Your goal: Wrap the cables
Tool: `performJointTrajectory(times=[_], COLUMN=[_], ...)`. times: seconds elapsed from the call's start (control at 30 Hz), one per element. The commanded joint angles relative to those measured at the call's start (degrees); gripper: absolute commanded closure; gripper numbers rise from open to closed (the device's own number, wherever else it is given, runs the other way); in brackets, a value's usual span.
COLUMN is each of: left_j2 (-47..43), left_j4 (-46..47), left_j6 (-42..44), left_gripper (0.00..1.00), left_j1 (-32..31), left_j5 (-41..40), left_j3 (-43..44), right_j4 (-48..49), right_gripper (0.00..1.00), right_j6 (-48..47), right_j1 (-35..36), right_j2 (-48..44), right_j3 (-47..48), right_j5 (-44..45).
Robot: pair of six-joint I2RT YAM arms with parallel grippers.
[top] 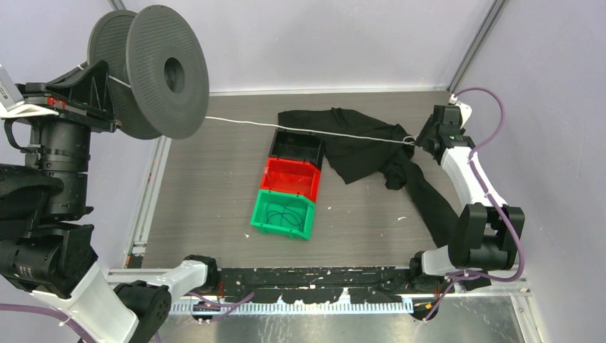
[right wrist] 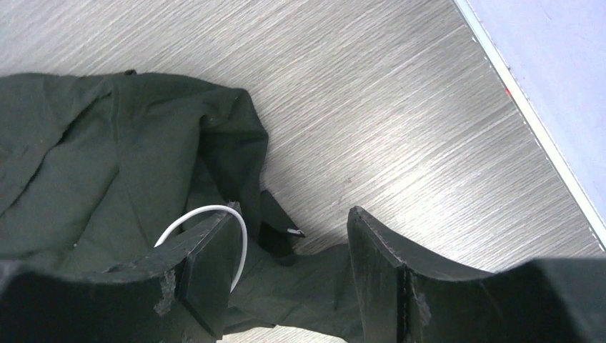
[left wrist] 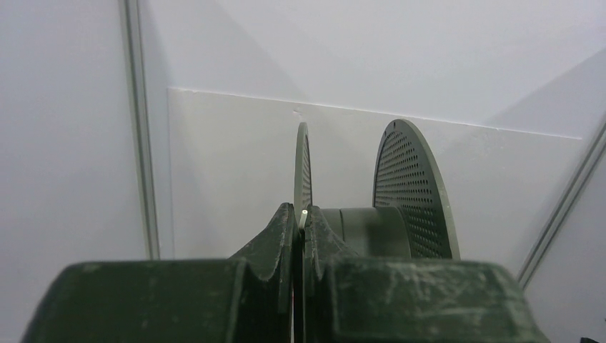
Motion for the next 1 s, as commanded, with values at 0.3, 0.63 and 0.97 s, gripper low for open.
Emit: performJointTrajectory(times=[0.3, 0.63, 0.97], left_j2=[1.72, 3.39, 3.33], left_j4=[5.14, 9.74, 2.86], left_j6=[17.24, 27.42, 21.95], left_gripper=[1.00, 1.00, 1.00], left_j1=[-1.22, -1.35, -3.31], left_j5=[-26.91, -36.71, -29.47], left_j3=[-0.38, -5.95, -1.42], right_j4=[3.29, 4.30, 19.17], right_gripper=[0.39, 0.33, 0.32], right_j6=[9.23, 16.16, 34.34], right_j1=[-4.58, -8.53, -14.12], right_j2=[-5.11, -6.57, -1.41], right_j3=[1.91, 5.89, -0.93], right_j5=[-10.43, -17.31, -38.57])
